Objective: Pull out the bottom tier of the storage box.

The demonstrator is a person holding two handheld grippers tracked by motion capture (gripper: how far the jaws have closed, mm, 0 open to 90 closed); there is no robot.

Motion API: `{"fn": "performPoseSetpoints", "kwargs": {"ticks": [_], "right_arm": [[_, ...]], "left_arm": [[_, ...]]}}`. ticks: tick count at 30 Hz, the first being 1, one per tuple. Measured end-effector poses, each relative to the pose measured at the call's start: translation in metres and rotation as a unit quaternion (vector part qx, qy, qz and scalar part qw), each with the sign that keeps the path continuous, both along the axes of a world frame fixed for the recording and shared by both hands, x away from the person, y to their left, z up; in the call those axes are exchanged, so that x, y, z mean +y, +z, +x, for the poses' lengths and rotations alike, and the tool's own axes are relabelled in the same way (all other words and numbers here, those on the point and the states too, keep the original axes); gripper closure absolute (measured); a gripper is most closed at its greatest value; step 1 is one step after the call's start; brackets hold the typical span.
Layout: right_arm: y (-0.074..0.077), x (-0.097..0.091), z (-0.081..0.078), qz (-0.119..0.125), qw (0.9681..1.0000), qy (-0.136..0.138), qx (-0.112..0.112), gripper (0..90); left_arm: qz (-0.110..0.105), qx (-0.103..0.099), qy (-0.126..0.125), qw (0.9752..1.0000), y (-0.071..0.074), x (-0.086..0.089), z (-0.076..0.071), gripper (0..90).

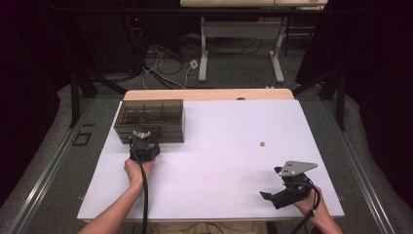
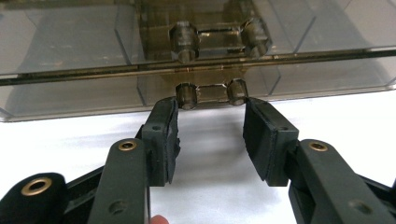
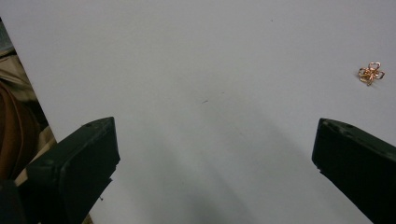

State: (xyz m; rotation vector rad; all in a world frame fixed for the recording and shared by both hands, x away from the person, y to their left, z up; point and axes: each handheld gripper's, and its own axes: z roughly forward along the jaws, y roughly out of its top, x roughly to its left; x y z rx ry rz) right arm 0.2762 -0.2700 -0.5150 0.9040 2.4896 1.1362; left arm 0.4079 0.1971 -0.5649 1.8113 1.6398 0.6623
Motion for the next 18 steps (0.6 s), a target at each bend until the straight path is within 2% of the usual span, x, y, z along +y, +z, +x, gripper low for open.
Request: {"fn": "performPoseSetpoints", "kwargs": {"ticks": [9,18], "right_arm": [[-0.0007,0.0002,0.0001,0.0,1.0,-0.002,-0.003,0.0],[-0.0004,-0.0002,0.0005,-0.003,1.0,0.0,0.001,0.3]], "left_arm": [[-0.018,-0.006,0.002,0.9998,-0.0012,0.0031,-0.0008,55.7],[-0.019,-0.009,0.004,0.9998,-0.0017,0.003,-0.0019,57.6]]}}
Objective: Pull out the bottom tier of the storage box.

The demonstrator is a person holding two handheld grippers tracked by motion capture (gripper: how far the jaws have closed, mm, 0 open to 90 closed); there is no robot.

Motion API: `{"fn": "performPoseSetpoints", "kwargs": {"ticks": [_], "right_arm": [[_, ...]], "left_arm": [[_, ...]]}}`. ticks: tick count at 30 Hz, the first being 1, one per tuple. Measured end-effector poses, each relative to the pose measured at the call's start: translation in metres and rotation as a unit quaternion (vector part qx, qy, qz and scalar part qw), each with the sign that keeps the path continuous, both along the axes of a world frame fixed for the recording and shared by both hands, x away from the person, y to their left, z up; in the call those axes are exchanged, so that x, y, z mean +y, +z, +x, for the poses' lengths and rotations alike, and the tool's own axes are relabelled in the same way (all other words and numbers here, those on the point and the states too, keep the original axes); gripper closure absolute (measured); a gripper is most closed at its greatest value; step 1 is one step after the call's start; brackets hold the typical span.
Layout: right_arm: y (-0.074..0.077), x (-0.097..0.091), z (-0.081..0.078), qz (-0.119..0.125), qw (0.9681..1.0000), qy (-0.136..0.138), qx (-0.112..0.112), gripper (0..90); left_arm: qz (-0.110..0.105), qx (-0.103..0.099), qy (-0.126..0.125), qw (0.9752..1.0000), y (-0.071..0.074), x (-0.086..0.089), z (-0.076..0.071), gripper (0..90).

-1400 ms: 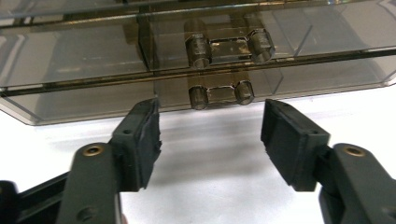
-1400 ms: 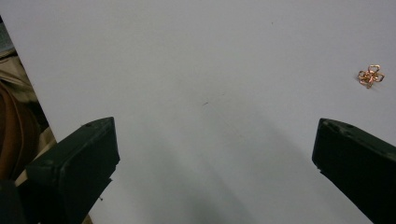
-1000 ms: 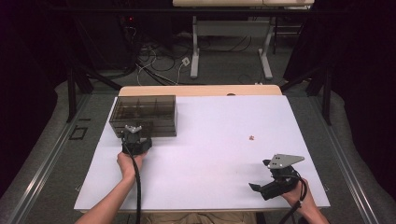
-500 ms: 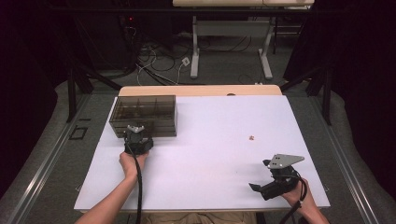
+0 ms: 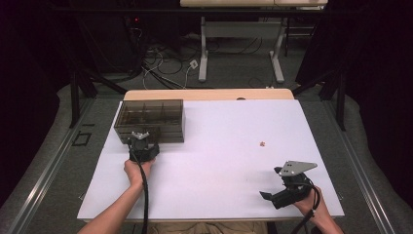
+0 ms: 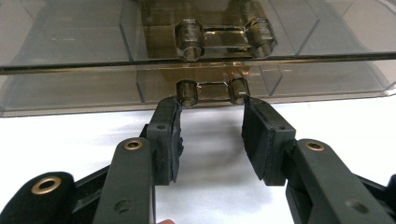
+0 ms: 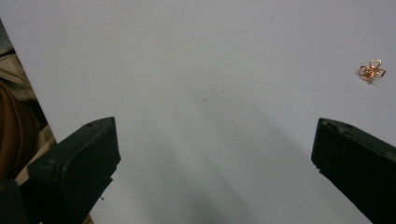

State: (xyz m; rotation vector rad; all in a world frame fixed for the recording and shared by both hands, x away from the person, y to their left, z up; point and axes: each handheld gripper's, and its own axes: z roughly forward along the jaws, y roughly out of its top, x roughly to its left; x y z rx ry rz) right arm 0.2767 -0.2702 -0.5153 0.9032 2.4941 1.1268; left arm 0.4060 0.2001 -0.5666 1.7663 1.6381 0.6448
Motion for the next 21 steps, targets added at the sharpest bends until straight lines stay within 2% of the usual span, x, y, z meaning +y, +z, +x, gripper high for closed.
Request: {"fn": "performPoseSetpoints", "kwargs": {"ticks": [12,21], "right_arm": [[-0.0003,-0.0001,-0.0003,0.003,1.0,-0.001,-0.002,0.3],[-0.0001,-0.0009,-0.0003,0.002,1.0,-0.002,-0.003,0.3]], "left_arm": [[-0.004,0.003,0.003,1.0,0.0007,0.0002,-0.0022,57.7],[-0.015,0.007,0.008,0.9998,0.0014,0.0006,-0.0066,57.9]]}}
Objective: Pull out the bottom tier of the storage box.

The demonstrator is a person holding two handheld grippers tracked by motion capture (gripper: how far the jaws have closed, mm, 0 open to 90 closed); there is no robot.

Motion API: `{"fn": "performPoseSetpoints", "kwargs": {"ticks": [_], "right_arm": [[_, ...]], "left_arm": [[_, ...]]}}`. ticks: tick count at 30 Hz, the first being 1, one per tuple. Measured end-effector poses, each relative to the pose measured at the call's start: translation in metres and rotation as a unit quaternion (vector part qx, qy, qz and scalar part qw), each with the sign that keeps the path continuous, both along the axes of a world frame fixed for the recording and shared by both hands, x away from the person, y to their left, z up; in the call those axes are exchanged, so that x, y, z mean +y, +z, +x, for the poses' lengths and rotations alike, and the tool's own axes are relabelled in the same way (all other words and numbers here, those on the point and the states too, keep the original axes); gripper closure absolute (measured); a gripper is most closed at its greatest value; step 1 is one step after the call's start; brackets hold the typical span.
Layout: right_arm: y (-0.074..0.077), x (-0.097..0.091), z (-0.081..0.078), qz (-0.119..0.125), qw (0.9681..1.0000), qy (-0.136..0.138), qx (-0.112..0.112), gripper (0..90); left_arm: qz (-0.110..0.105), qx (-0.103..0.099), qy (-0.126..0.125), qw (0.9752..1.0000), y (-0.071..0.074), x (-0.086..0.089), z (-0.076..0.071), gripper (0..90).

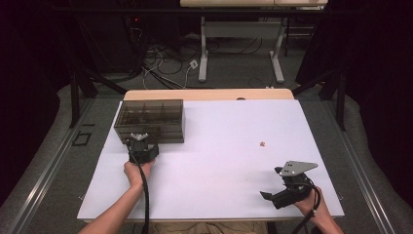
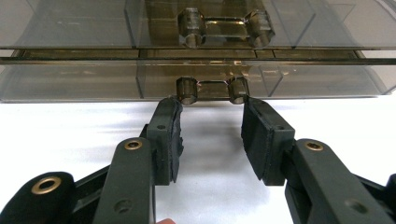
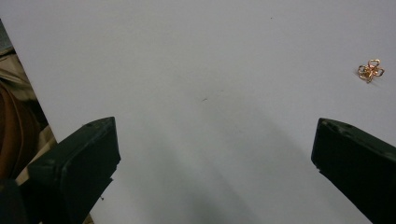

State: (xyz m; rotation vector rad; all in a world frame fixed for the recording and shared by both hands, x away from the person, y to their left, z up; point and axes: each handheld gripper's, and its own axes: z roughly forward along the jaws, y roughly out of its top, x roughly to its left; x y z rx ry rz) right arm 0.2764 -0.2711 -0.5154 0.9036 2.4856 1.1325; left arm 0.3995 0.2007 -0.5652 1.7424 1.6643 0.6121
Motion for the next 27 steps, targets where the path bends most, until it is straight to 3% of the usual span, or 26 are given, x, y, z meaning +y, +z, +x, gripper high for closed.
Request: {"fn": "performPoseSetpoints", "kwargs": {"ticks": [6,7,9,13,17,19,24,27], "right_arm": [[0.0,0.0005,0.0001,0.0,1.0,0.0,-0.001,0.3],[-0.0001,0.0005,0.0001,0.0,1.0,0.0,0.0,0.3],[-0.0001,0.0005,0.0002,0.0,1.0,0.0,0.0,0.3],[-0.0002,0.0006,0.0001,0.0,1.0,-0.001,0.001,0.3],[-0.0005,0.0007,0.0005,0.001,1.0,0.002,0.002,0.3],[-0.0005,0.0008,0.0005,0.0,1.0,0.001,0.002,0.3],[-0.001,0.001,0.0011,0.001,1.0,0.003,0.004,0.3],[-0.0011,0.0013,0.0012,0.0,1.0,0.003,0.004,0.3]], "left_arm": [[0.001,-0.001,0.003,1.0,-0.0002,-0.0007,-0.003,58.3],[0.005,-0.002,0.005,1.0,-0.0003,-0.0011,-0.0037,64.8],[-0.002,-0.004,0.01,0.9999,-0.0005,0.0,-0.0054,66.4],[0.002,0.0,0.005,1.0,0.0005,0.0006,-0.0054,60.9],[0.002,0.002,0.005,1.0,0.0004,0.001,-0.0028,46.5],[0.004,-0.001,0.005,1.0,-0.0004,0.0011,0.0,44.5],[0.006,-0.006,0.003,1.0,-0.0015,0.0015,0.0033,47.1],[0.006,-0.008,-0.003,0.9999,-0.0016,0.0002,0.0043,53.0]]}}
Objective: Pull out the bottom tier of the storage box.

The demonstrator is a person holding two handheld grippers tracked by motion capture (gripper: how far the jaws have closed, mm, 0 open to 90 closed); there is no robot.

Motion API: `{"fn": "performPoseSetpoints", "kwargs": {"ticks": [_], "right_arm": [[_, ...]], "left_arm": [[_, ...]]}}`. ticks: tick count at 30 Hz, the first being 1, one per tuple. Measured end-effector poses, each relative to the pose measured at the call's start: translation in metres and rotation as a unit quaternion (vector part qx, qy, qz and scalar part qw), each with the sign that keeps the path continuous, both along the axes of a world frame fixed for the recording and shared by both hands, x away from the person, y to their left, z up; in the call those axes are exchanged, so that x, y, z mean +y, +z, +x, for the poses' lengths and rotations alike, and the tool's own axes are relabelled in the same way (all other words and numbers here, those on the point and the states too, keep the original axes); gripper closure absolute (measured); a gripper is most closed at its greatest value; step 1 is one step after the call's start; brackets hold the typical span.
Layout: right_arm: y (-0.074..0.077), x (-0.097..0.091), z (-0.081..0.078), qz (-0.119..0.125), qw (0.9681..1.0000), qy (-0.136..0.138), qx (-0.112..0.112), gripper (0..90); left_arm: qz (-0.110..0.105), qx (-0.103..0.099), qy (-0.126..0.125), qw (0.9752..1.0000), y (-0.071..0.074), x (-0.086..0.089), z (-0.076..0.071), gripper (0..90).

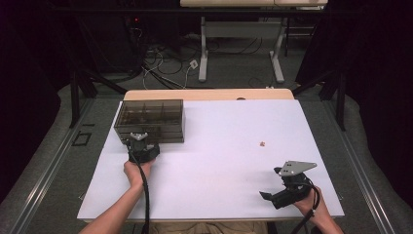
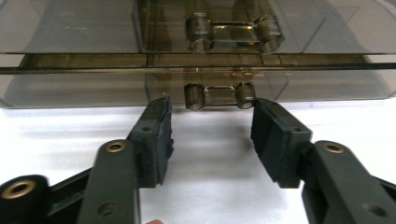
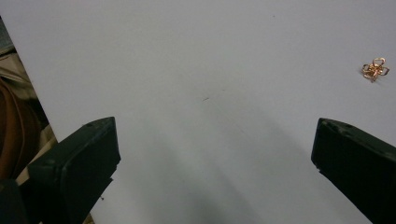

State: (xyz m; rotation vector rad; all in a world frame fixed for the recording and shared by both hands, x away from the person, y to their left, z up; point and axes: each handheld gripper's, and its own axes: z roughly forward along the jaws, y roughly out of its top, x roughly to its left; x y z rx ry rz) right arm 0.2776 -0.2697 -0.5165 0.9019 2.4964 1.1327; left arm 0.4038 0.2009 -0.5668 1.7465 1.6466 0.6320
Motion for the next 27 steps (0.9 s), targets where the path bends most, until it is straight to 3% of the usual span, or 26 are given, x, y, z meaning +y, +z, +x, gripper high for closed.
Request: {"fn": "performPoseSetpoints", "kwargs": {"ticks": [14,27], "right_arm": [[0.0001,-0.0004,-0.0002,0.0,1.0,0.0,0.0,0.3],[0.0003,-0.0007,-0.0005,-0.002,1.0,-0.001,-0.001,0.3]], "left_arm": [[-0.019,-0.004,0.0,0.9998,-0.0003,0.0029,0.0003,56.7],[-0.023,0.002,0.004,0.9997,0.0008,0.0019,-0.0043,56.7]]}}
